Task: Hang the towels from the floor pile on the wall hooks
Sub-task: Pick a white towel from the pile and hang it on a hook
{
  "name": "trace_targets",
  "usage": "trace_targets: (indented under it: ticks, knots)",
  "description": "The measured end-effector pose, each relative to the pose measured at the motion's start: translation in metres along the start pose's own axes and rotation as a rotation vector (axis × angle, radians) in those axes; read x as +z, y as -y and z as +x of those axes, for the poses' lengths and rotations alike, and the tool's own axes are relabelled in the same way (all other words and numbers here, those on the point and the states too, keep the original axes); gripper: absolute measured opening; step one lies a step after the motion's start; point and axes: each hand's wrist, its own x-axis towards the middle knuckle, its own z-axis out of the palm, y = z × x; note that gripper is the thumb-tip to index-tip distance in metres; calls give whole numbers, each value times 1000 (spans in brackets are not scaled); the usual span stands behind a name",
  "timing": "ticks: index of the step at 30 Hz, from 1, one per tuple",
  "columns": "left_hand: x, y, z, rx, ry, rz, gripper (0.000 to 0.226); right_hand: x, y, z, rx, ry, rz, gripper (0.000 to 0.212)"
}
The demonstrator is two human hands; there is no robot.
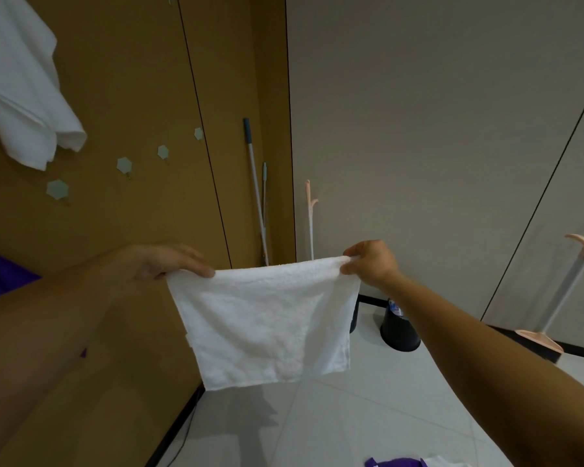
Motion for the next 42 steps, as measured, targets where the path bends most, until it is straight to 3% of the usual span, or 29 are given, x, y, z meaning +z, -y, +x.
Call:
trace_targets:
  ticks: [2, 6, 8, 11, 15, 17, 20, 25, 29, 32, 37, 42]
  knots:
    - [0, 4, 0, 7, 19, 93, 57, -3, -5, 3, 27, -8, -18, 41]
    - [8, 5, 10, 130, -107, 239, 19, -11, -4, 8, 27, -16, -40, 29]
    - [7, 3, 10, 162, -170, 254, 22, -19, 1, 13, -2, -20, -80, 17]
    - [4, -1, 13, 195, -239, 292, 27, -30, 15, 21, -47, -71, -97, 15]
    - [-1, -11, 18, 231, -588, 573, 35, -33, 40, 30, -149, -193, -91, 15]
    - [-7, -10, 21, 210, -684, 612, 35, -31, 50, 32, -169, -163, -166, 17]
    - [-14, 0, 21, 160, -660, 629, 36, -28, 53, 39, -114, -71, -232, 24]
    - [-17, 11, 18, 131, -744, 648, 37, -10, 62, 50, -272, -206, -369, 26]
    - [-19, 10, 15, 135, -874, 559, 29, 9, 79, 65, -274, -97, -98, 9]
    - [-26, 10, 17, 171, -929, 516, 20, 24, 93, 80, -271, -56, 122, 19]
    - [-59, 13, 37, 231, -868, 432, 23, 53, 127, 118, -319, -30, 212, 25]
    - [-109, 23, 68, 239, -788, 487, 29, 84, 177, 170, -354, 192, -16, 23]
